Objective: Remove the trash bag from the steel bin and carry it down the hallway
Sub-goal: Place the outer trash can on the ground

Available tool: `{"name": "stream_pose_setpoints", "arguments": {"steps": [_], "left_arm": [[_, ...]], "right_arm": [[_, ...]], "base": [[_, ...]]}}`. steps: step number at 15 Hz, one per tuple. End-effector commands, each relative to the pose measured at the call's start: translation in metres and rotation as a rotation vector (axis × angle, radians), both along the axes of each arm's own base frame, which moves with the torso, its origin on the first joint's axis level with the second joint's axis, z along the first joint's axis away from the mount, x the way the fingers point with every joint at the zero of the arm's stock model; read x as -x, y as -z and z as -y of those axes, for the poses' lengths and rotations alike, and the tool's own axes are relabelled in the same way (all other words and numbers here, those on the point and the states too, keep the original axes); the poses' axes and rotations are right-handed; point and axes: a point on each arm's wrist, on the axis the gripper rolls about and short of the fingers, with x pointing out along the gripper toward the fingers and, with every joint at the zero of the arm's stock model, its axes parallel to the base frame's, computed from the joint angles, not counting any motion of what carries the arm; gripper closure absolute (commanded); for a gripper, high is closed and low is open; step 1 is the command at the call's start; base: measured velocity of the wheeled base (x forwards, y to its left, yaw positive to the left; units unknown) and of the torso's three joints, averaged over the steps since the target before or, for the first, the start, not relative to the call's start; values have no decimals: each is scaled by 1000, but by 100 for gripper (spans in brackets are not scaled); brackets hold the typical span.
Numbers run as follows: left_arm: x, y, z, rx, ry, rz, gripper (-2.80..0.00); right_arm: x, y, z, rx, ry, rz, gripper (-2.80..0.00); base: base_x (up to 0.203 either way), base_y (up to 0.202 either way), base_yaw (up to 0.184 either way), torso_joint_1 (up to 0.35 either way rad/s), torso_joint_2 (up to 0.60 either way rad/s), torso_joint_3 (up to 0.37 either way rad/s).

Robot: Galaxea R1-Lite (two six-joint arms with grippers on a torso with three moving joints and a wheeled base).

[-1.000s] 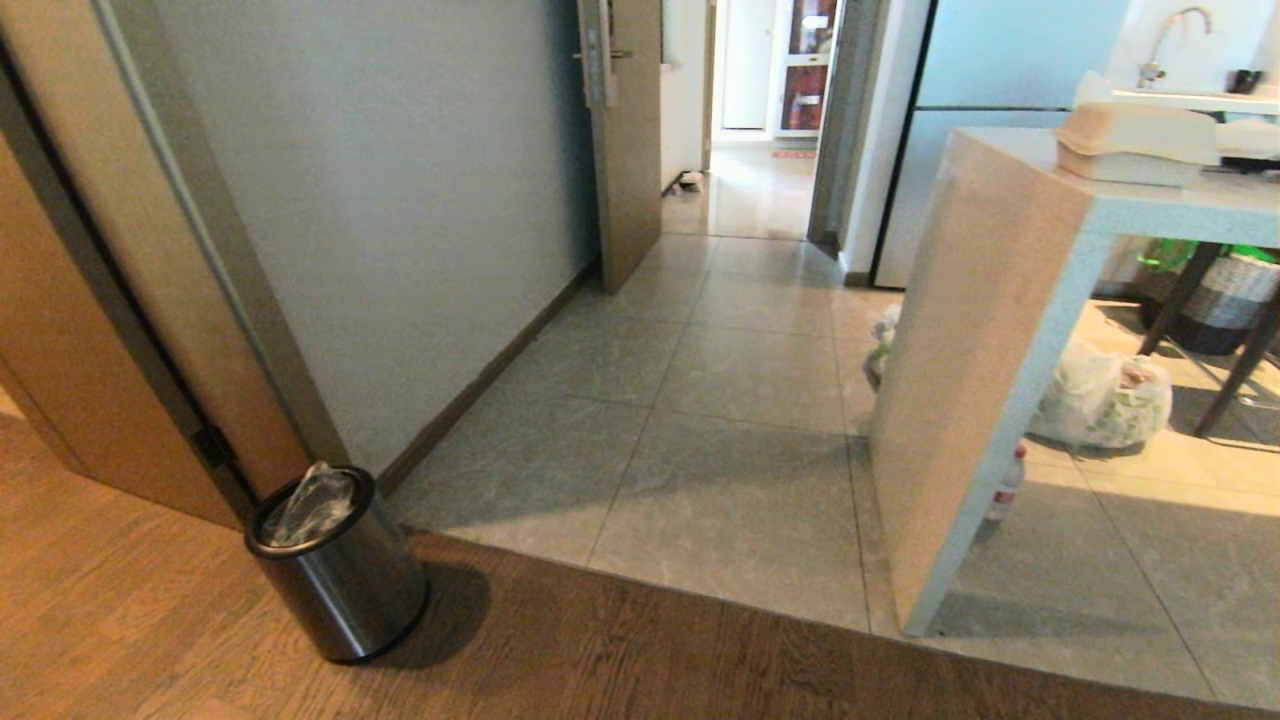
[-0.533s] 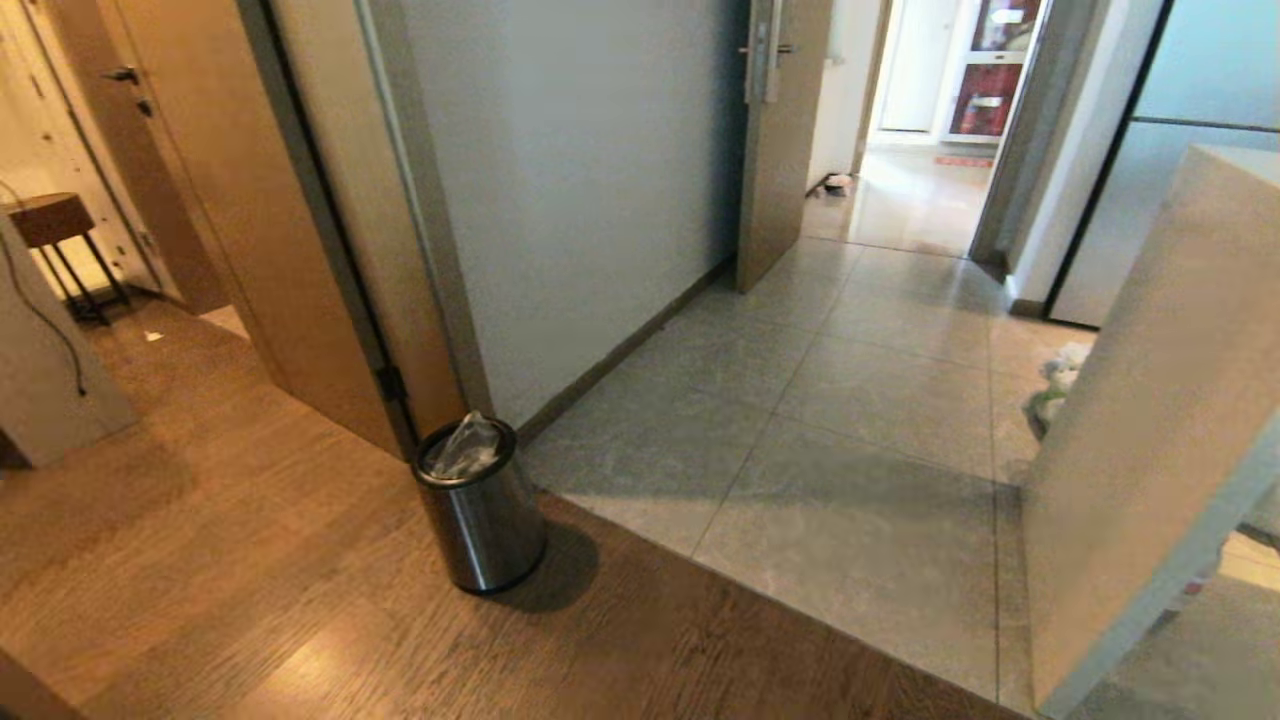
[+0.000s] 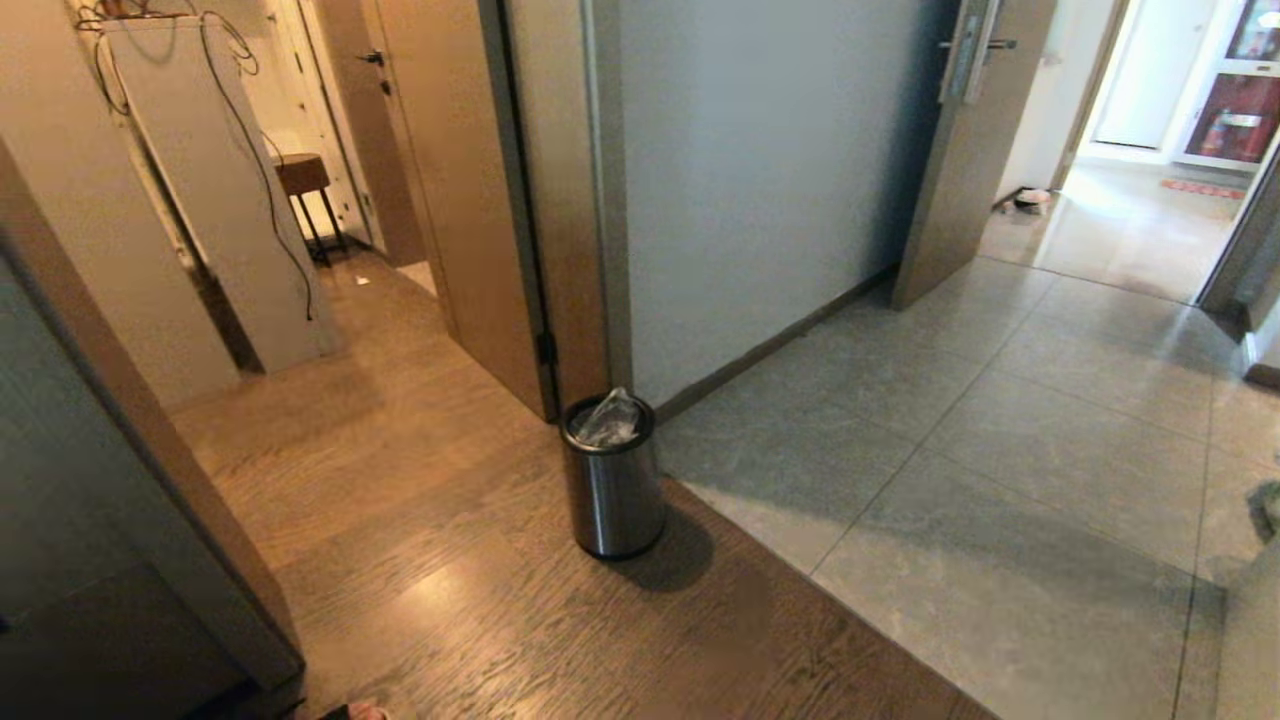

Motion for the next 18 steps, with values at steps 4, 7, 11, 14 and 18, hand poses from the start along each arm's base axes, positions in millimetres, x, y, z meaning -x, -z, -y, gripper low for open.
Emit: {"name": "stream_pose_setpoints", "arguments": {"steps": [4, 7, 11, 14, 18], "left_arm": [[0, 0, 0, 0, 0, -1, 0], [0, 0, 0, 0, 1, -1, 0], [0, 0, 0, 1, 0, -1, 0], [0, 0, 0, 3, 0, -1, 0], [0, 0, 0, 3, 0, -1, 0]], "right_arm": [[0, 0, 0, -1, 0, -1, 0], [0, 0, 0, -1, 0, -1, 0], [0, 0, 0, -1, -1, -1, 0], [0, 0, 0, -3, -1, -1, 0], [0, 1, 0, -3, -1, -3, 0]], "base": [[1, -2, 22, 1, 2, 1], [0, 0, 0, 0, 0, 0], [0, 0, 0, 0, 0, 0], [49, 0, 2, 2, 1, 1], [190, 0, 2, 3, 0, 2]]}}
